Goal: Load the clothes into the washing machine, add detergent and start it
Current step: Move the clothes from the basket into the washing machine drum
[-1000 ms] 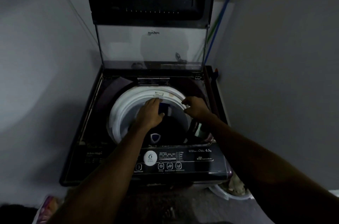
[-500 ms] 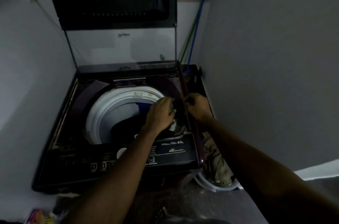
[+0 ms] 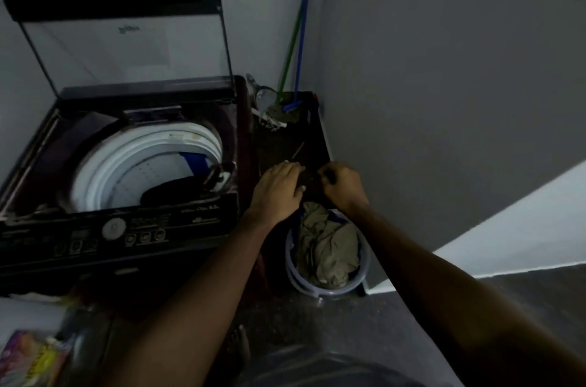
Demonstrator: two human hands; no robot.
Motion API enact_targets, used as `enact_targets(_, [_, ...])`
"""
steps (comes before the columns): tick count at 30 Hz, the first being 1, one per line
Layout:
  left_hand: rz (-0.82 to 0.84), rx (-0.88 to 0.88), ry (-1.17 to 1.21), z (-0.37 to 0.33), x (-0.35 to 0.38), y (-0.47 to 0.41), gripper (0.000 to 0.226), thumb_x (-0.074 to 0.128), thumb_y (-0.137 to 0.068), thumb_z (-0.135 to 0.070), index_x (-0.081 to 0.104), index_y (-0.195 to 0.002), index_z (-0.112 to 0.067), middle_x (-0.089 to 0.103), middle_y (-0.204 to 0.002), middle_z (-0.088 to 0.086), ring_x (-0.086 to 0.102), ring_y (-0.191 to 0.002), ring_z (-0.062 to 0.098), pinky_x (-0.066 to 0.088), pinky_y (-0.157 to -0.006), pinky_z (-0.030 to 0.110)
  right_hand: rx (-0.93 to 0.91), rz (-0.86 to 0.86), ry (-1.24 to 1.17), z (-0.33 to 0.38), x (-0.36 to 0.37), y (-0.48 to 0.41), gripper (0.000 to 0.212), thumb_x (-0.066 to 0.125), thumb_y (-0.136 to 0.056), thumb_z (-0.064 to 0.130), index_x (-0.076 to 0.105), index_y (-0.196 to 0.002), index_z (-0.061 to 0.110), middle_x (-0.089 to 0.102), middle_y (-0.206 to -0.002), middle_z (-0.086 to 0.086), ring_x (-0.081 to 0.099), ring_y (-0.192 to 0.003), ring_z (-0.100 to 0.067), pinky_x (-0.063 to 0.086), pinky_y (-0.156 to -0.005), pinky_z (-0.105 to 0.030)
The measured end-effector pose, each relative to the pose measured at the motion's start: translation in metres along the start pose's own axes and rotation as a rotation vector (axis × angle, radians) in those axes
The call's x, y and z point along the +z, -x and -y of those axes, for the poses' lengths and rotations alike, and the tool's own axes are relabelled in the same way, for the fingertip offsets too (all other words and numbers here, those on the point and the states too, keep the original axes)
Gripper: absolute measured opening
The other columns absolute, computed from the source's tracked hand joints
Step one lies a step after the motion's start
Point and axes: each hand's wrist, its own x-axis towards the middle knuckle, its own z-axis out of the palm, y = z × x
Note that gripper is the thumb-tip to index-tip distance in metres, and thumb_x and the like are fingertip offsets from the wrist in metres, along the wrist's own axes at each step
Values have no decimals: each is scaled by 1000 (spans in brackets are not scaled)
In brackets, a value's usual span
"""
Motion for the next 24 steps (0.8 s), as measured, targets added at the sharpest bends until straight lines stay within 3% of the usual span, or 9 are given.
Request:
enact_targets(9, [55,-82,6,-76,47,18,51,50,-98,-30,41,-145,-12,41,-151,6,31,-143,21,26,-117,34,11,28,-1,-76,-29,51,18,53,-90,13,66,-102,13,63,-108,-10,60,-93,-25,40,-75,-23])
enact_targets(12, [104,-80,2,-87,63,21,52,49,-99,-31,40,-146,-13,39,-153,5,29,-144,21,25,-117,34,42,30,10,-92,-30,65,20,53,-90,15,66,-105,14,63,-111,-9,61,-95,-25,46,-78,-27])
enact_targets(19, [170,-57,30,-82,112,30,45,54,-95,-28,50,-136,-9,52,-138,9,44,-132,25,36,-109,36,131,26,25,-133,-6,86,23,56,-87,13,67,-107,9,65,-110,-15,62,-97,-33,50,-80,-34])
enact_targets(24, [219,-38,34,-59,163,27,45,54,-95,-29,50,-135,-10,53,-135,8,47,-128,24,39,-106,37,192,6,15,-172,35,91,23,57,-87,16,68,-107,13,66,-111,-11,63,-97,-29,49,-81,-32])
